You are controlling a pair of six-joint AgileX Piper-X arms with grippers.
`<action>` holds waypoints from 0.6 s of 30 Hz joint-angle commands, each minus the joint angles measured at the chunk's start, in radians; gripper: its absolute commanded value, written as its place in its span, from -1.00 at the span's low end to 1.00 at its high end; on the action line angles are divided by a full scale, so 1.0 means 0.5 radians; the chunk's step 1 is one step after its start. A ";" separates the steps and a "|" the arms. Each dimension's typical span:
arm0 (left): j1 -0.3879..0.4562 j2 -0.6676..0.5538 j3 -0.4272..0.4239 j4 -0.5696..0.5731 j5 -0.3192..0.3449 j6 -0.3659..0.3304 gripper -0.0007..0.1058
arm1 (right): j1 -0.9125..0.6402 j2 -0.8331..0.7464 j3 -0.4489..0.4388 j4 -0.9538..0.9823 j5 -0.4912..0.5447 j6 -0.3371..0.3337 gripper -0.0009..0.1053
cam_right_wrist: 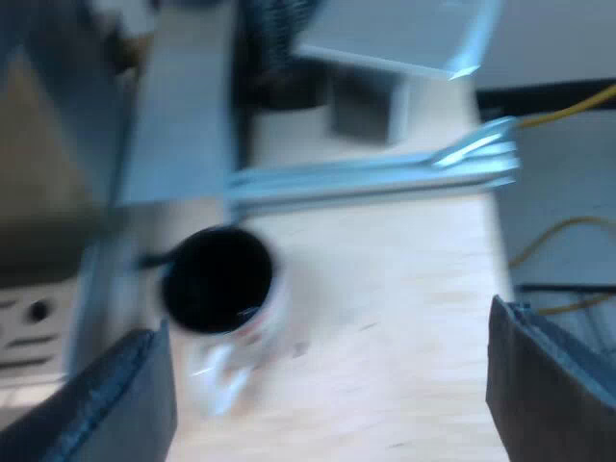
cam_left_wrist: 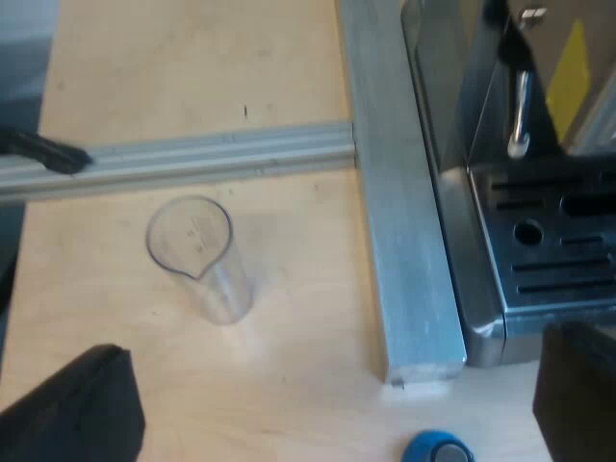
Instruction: Grind coffee beans and then tamp
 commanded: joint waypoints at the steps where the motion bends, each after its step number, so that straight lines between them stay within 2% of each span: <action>1: -0.007 -0.124 -0.009 -0.004 -0.004 -0.034 0.58 | -0.051 -0.108 -0.011 -0.012 -0.025 -0.047 0.31; 7: -0.007 -0.450 0.050 -0.004 -0.004 -0.034 0.58 | 0.042 -0.436 -0.007 0.000 -0.036 -0.058 0.31; 9: -0.007 -0.662 0.088 -0.004 -0.009 -0.034 0.58 | 0.076 -0.503 -0.007 0.014 -0.036 -0.056 0.31; 10: -0.007 -0.762 0.110 -0.004 -0.020 -0.023 0.58 | 0.107 -0.566 -0.007 0.041 -0.036 -0.069 0.31; 12: -0.007 -0.896 0.150 0.005 -0.019 -0.020 0.58 | 0.158 -0.714 -0.007 0.175 -0.032 -0.194 0.31; 13: -0.007 -0.980 0.176 0.019 -0.019 -0.020 0.58 | 0.165 -0.764 -0.007 0.223 -0.032 -0.215 0.31; 16: -0.007 -1.234 0.243 0.106 -0.026 -0.020 0.58 | 0.167 -0.914 0.009 0.324 -0.032 -0.208 0.31; 18: -0.007 -1.285 0.253 0.135 -0.041 -0.020 0.58 | 0.167 -0.961 0.016 0.355 -0.032 -0.208 0.31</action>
